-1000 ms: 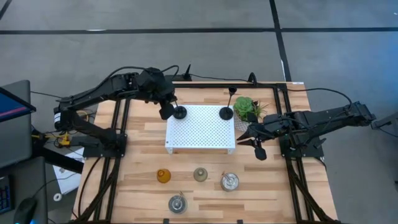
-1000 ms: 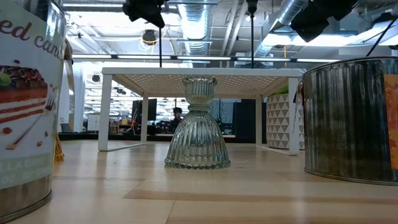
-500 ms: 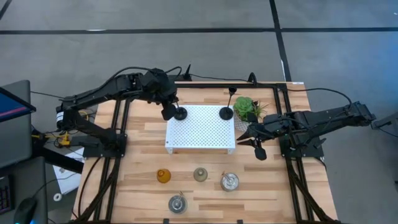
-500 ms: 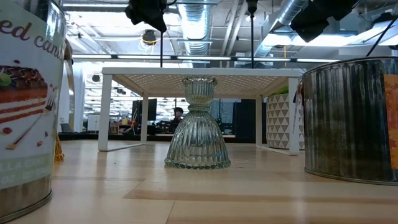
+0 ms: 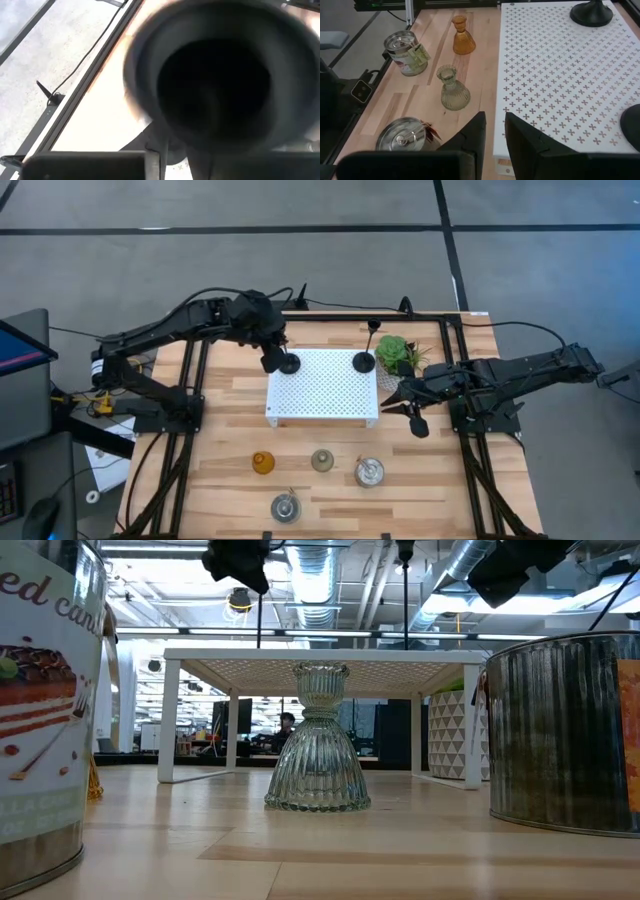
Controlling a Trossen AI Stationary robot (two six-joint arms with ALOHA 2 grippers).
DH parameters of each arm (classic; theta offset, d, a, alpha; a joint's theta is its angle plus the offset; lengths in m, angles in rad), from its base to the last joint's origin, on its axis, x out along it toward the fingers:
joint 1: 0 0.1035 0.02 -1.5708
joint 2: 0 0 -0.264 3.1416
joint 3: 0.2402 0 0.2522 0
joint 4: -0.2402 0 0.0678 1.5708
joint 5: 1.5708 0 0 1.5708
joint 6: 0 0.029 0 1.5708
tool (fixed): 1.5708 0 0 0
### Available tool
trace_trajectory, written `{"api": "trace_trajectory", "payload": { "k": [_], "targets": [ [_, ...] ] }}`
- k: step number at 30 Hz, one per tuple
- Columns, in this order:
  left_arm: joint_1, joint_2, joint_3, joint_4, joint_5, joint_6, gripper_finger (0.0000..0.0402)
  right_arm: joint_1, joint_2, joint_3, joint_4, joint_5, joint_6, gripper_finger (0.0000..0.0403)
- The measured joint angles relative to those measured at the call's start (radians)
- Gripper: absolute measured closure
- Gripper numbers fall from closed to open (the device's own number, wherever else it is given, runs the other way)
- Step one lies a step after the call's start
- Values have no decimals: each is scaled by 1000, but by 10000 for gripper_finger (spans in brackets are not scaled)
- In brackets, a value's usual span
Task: Pick & Place candle stick holders
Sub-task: Put the black candle holder on the shelf
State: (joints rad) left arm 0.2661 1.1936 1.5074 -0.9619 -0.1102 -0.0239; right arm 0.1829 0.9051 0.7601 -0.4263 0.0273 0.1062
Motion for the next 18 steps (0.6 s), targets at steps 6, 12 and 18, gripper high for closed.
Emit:
{"api": "trace_trajectory", "payload": {
  "k": [6,12,18],
  "targets": [
    [0,9,0,2,-33,-2,318,0,0,0,-4,0,0,338],
    [0,10,0,2,-41,-3,286,0,0,0,-8,0,0,338],
    [0,9,0,2,-43,-3,244,0,0,0,-8,0,0,338]
  ]
}}
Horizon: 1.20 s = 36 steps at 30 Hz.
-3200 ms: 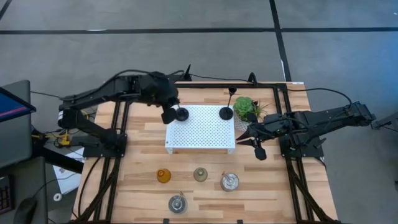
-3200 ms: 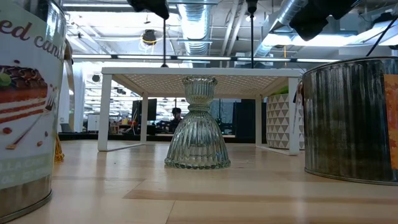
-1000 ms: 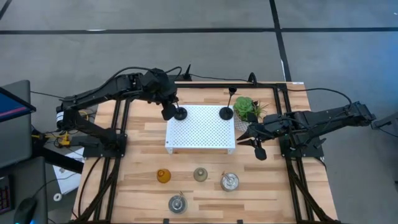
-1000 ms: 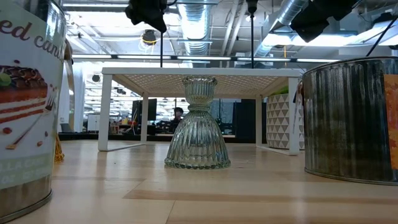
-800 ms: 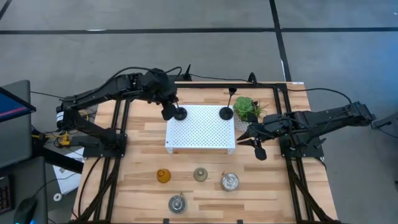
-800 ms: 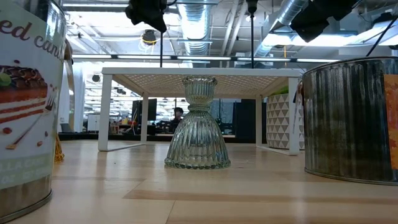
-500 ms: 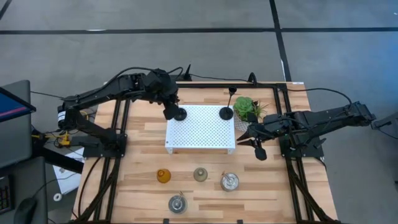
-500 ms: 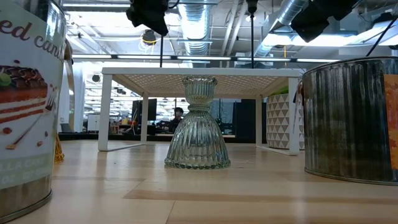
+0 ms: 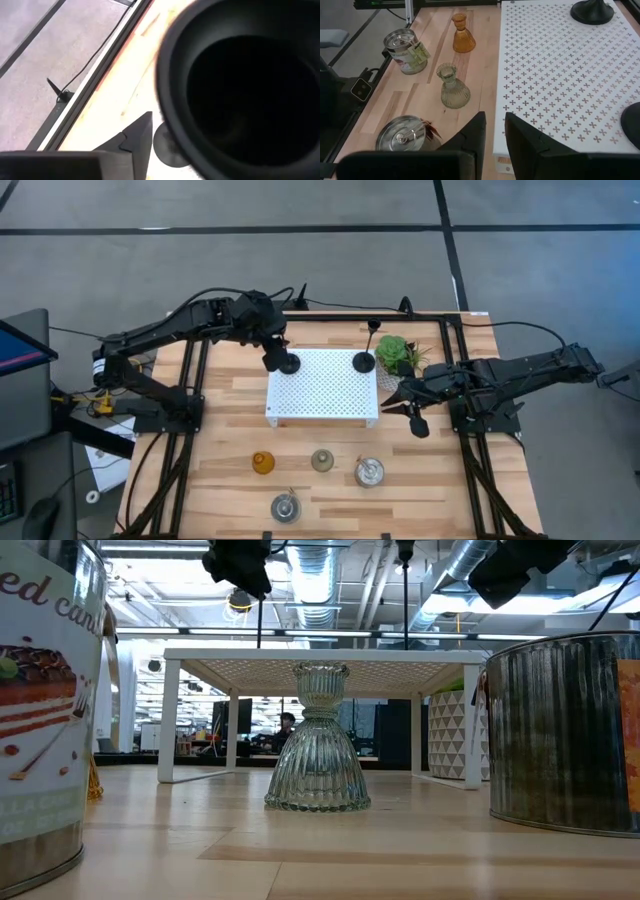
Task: Pick & Place candle stick holders
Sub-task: Put the black candle holder on the shelf, then put the orange scented candle on the shelf
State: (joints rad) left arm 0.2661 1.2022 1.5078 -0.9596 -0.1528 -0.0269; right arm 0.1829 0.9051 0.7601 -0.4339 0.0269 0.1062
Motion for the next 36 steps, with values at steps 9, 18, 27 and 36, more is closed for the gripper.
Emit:
{"api": "trace_trajectory", "payload": {
  "k": [9,18,27,36],
  "targets": [
    [0,-46,0,0,0,2,216,0,0,0,0,0,0,338],
    [0,-151,0,0,79,-3,215,0,0,0,0,0,0,338],
    [0,-261,0,-10,149,-6,217,0,0,0,0,0,0,338],
    [-96,-273,-1,-21,393,-37,316,0,0,0,1,0,3,338]
  ]
}}
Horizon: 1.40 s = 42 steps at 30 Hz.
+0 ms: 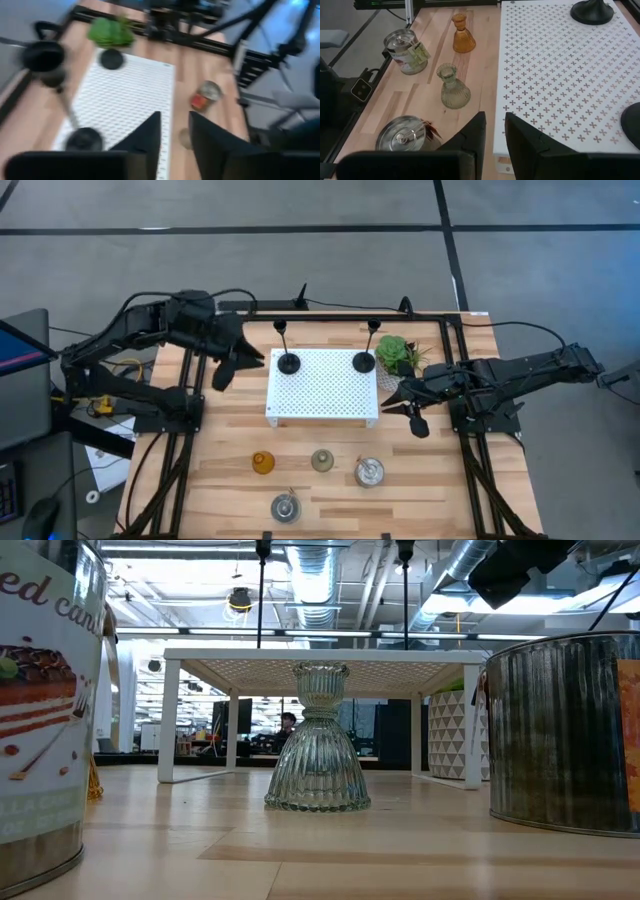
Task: Pick & Place candle stick holders
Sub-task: Put the orange scented candle on the shelf
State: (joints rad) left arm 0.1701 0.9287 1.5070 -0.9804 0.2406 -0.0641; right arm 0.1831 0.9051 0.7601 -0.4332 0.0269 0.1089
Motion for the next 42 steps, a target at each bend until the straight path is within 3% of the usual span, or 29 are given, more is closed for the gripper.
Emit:
{"api": "trace_trajectory", "payload": {
  "k": [4,6,15,22,29,36,42],
  "targets": [
    [-89,10,-14,3,-9,-4,384,0,0,0,0,0,62,338],
    [-133,9,-43,10,-51,-5,394,0,0,0,0,0,99,338],
    [-321,8,-179,77,-156,-64,398,44,0,1,24,4,162,338],
    [-503,-21,-231,130,-399,-137,398,167,0,1,79,100,170,338],
    [-718,-35,-250,168,-577,-188,398,319,0,1,76,248,265,338],
    [-854,-33,-424,352,-657,-178,397,441,0,1,76,364,328,338],
    [-888,-36,-587,529,-718,-157,397,480,0,1,76,368,443,338]
  ]
}}
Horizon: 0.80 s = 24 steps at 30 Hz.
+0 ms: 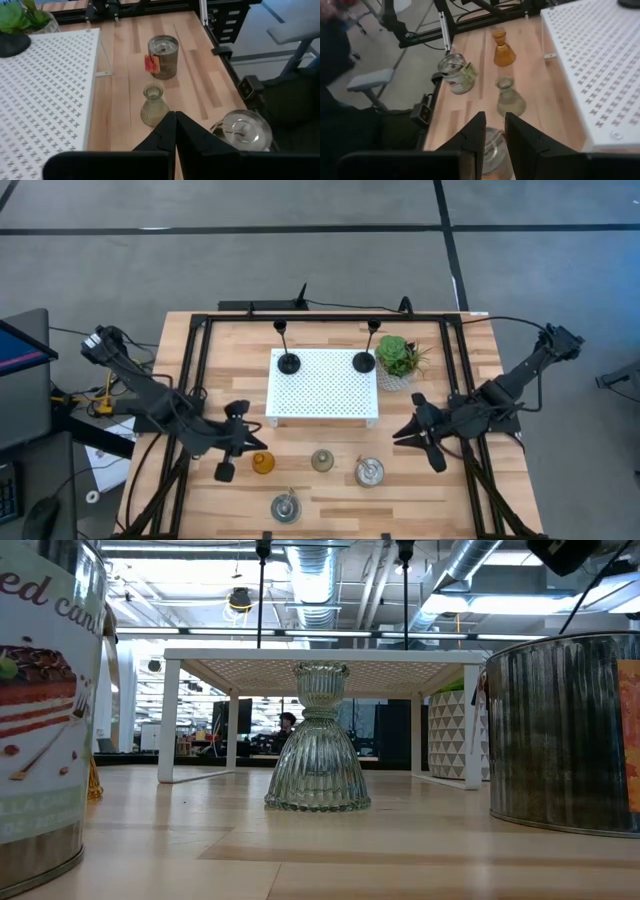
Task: Pick & Place candle stick holders
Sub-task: Put the orange scented candle on the shelf
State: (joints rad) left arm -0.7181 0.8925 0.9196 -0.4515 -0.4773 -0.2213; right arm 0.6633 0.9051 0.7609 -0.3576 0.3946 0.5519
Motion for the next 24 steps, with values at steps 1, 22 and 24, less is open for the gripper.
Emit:
{"api": "trace_trajectory", "payload": {
  "k": [1,22,24],
  "targets": [
    [0,0,-25,38,-1,9,397,5,3,0,0,0,25,338],
    [1,0,-215,281,-2,34,396,-79,378,1,58,-101,270,338],
    [1,0,-215,281,-2,33,396,-96,397,1,49,-149,397,338]
  ]
}}
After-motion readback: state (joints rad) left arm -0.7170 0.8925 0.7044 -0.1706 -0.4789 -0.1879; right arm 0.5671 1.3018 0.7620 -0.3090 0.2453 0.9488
